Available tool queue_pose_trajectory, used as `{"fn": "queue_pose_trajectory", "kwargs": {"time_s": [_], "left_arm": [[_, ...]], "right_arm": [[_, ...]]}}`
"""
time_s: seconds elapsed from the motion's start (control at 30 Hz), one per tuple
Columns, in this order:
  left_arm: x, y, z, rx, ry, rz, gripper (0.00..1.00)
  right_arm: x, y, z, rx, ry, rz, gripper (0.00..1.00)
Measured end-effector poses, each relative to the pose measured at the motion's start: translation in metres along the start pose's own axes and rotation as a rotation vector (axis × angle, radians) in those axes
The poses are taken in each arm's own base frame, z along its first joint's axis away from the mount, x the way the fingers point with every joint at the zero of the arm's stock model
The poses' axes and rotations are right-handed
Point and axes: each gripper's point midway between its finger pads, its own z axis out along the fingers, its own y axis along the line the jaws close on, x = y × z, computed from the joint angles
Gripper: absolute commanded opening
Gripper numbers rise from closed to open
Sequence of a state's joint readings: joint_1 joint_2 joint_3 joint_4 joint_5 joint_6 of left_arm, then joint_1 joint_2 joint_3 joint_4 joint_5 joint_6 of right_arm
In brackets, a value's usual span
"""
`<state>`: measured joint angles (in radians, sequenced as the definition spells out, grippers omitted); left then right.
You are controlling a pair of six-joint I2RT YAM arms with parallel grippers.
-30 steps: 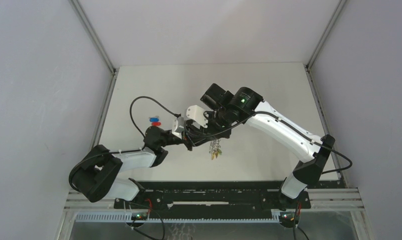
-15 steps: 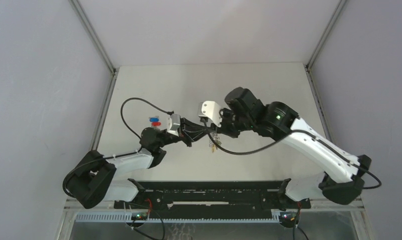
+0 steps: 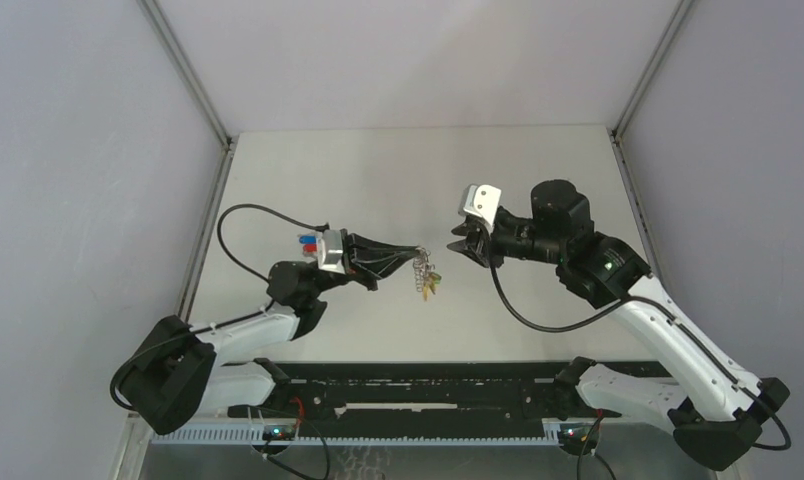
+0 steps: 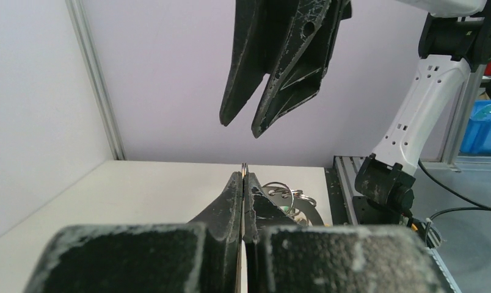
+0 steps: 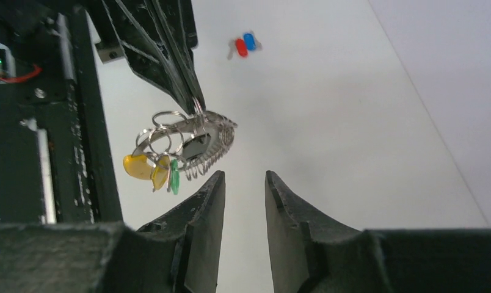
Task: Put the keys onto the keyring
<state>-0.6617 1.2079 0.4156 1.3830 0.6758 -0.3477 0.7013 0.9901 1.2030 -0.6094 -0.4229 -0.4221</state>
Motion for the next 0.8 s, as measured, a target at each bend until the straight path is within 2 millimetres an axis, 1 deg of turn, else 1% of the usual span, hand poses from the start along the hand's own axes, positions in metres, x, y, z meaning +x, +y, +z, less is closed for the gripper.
{"fn": "queue_pose_trajectory", "kwargs": {"time_s": [0.1,0.23,0.4,0.8], "left_arm": [[-0.005,-0.002,0.000,0.005,-0.011,0.009,0.00],[-0.005,-0.003,0.000,0.013,-0.010,0.012,0.00],[-0.009,-0.005,0.000,0.016,-0.018,0.018,0.00],[-0.017,-0.007,0.000,0.022,-0.036,0.034,0.00]], "right_arm": [[-0.011,0.004,0.008,-0.062,-0.059,0.014,0.29],[-0.019,0.009,0.013,-0.125,-0.105,0.027,0.29],[-0.026,0.016,0.015,-0.194,-0.150,0.037,0.28],[-0.020,0.022,0.024,-0.286,-0.149,0.091,0.23]]}}
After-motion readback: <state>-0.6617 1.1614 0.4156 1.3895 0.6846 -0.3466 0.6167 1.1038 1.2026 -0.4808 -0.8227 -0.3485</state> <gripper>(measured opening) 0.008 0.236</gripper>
